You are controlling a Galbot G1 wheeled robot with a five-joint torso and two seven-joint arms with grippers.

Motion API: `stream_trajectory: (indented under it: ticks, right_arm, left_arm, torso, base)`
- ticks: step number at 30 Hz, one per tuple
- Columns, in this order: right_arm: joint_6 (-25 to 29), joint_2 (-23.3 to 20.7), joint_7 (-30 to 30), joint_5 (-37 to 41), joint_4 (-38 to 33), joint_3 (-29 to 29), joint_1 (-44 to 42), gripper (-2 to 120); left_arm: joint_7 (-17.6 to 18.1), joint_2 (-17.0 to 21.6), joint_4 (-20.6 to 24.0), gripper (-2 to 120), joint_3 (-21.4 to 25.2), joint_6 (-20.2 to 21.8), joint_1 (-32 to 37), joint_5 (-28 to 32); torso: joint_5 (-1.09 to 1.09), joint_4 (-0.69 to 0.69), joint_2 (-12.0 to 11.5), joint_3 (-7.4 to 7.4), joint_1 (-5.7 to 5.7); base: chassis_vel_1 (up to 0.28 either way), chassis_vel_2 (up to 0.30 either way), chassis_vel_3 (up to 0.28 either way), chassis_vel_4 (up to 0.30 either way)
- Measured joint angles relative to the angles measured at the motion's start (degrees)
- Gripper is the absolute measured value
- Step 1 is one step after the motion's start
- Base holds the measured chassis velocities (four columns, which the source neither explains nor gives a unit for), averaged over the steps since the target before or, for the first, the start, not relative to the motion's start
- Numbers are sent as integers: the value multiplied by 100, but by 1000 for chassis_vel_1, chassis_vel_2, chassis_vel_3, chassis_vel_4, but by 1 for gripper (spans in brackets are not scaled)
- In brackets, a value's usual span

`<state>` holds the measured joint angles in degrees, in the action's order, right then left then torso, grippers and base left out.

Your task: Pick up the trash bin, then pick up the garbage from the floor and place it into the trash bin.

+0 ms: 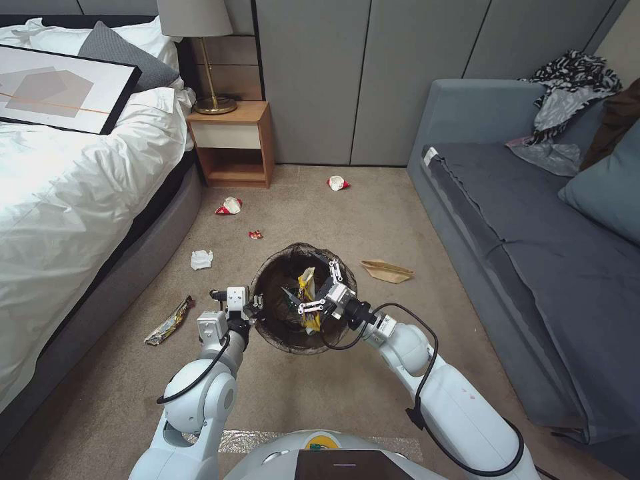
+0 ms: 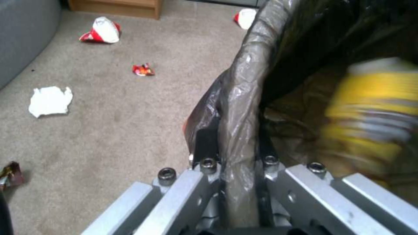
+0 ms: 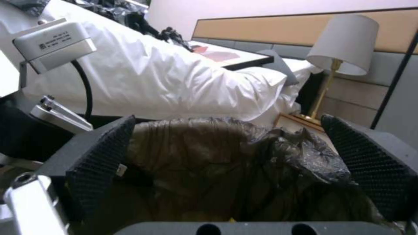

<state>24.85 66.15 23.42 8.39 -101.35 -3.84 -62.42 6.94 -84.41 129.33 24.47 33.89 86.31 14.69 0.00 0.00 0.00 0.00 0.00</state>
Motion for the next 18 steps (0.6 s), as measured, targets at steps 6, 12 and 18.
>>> stream_trajectory:
  ticks: [6, 12, 18]
  right_arm:
    - [-6, 4, 9, 0, -27, -1, -5, 100]
    - [-146, 93, -431, 11, -384, -87, -88, 100]
    - [-506, 268, -1258, -92, -907, -447, -380, 100]
  left_arm:
    - [-2, 0, 1, 0, 5, 2, -3, 1]
    - [-13, -2, -49, 0, 3, -6, -10, -15]
    - [-22, 17, -109, 0, 8, -33, -38, -32]
  torso:
    - [0, 0, 0, 0, 0]
    - [-1, 0, 0, 0, 0]
    - [0, 0, 0, 0, 0]
  base:
    - [0, 0, 0, 0]
    - [0, 0, 0, 0]
    - [0, 0, 0, 0]
